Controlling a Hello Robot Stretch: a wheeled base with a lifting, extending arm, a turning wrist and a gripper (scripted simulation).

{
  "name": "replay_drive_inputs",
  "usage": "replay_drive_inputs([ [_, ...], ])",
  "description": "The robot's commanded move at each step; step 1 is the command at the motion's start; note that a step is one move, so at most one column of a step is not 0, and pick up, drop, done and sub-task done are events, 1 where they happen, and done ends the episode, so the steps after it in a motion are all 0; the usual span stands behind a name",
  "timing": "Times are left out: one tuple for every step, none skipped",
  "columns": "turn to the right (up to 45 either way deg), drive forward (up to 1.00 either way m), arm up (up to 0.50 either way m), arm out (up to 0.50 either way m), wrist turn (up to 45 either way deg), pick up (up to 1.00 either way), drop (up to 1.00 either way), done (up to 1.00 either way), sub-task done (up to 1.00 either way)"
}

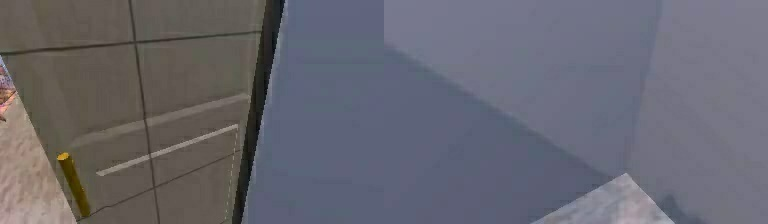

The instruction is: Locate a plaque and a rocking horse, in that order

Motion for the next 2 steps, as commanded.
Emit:
replay_drive_inputs([
  [-45.0, 0.00, 0.00, 0.00, 0.0, 0.00, 0.00, 0.00, 0.00],
  [-45.0, 0.00, 0.00, 0.00, 0.0, 0.00, 0.00, 0.00, 0.00],
])
